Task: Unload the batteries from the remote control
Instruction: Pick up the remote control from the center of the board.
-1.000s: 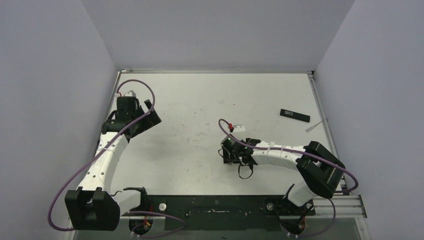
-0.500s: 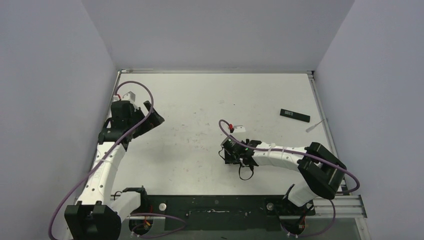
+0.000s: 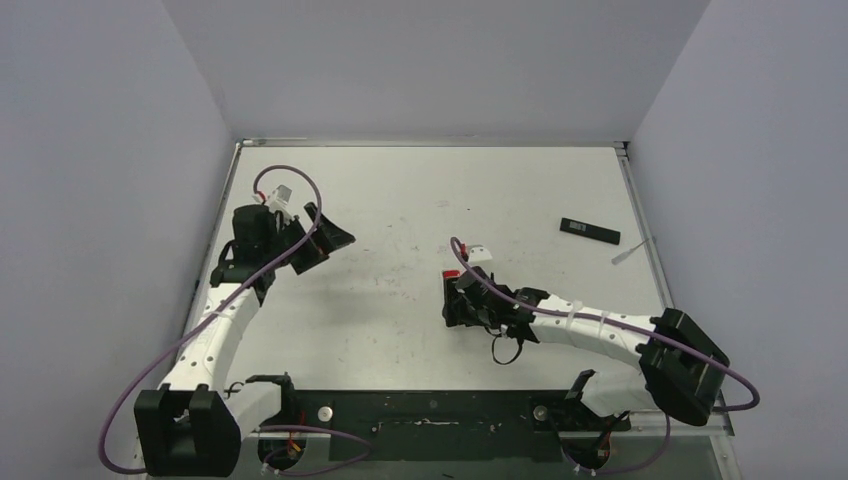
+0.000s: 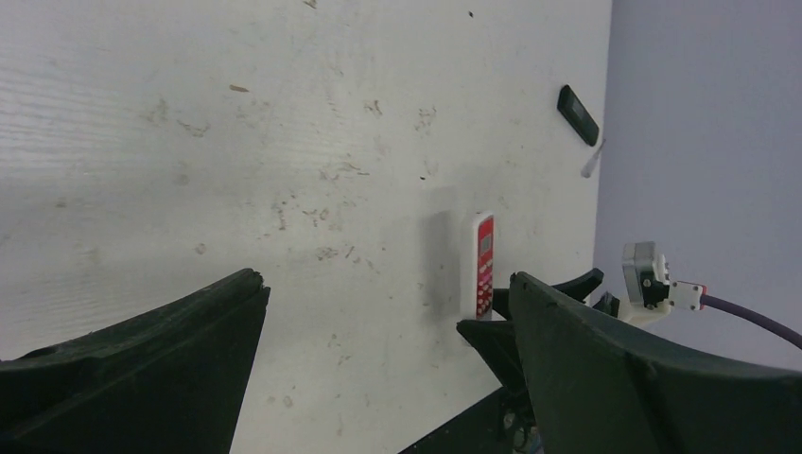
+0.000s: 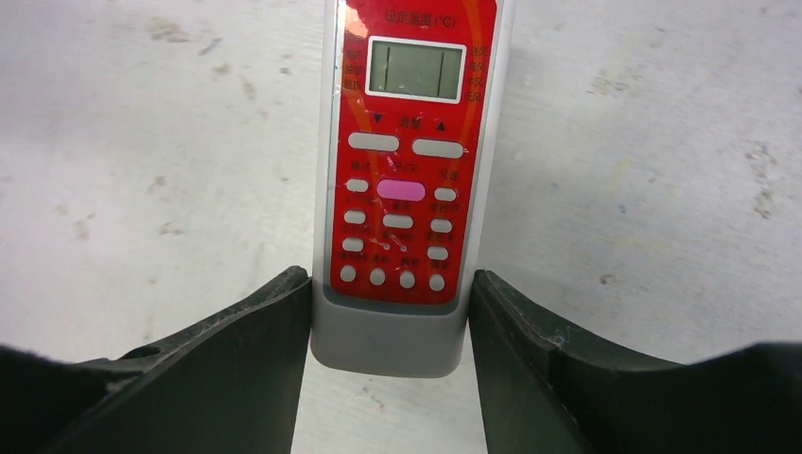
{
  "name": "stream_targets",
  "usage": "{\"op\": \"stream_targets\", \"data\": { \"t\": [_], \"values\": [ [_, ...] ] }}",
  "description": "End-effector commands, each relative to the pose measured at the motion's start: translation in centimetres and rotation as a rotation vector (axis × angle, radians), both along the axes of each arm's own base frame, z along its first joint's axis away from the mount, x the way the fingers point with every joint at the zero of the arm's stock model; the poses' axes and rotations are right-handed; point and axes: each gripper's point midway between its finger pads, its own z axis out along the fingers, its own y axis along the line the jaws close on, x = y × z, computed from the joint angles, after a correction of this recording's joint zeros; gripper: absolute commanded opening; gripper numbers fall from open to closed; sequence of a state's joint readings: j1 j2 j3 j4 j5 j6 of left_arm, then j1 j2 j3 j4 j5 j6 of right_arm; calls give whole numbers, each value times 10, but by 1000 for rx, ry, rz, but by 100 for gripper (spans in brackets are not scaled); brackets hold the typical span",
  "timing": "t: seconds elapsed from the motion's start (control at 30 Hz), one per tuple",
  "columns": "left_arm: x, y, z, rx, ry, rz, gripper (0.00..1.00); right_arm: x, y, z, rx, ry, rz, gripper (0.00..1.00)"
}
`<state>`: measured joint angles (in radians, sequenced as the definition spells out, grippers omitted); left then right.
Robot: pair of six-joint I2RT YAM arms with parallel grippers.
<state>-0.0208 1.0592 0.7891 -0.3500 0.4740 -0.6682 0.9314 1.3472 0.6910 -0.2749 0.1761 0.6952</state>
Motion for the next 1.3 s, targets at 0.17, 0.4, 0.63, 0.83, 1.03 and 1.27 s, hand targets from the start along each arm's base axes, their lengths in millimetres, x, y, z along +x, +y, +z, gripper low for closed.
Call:
{"op": "stream_targets", "data": {
  "t": [0.17, 0.4, 0.63, 0.83, 1.03, 1.27],
  "values": [
    [-9, -95, 17, -143, -48, -352, 94, -14, 58, 63, 321, -127, 290, 23],
    [-16, -136, 18, -347, -33, -405, 90, -18, 66, 82, 369, -163, 354, 21],
    [-25, -154, 1, -345, 53, -475, 82, -16, 69, 86, 343, -172, 383, 20],
    [-27, -158, -13, -311, 94, -486, 79, -14, 72, 92, 340, -180, 399, 20],
    [-34, -170, -19, -347, 121, -545, 73, -14, 75, 96, 339, -179, 414, 17],
    [-36, -182, -9, -401, 100, -578, 53, -13, 76, 96, 338, -183, 410, 16]
  ]
}}
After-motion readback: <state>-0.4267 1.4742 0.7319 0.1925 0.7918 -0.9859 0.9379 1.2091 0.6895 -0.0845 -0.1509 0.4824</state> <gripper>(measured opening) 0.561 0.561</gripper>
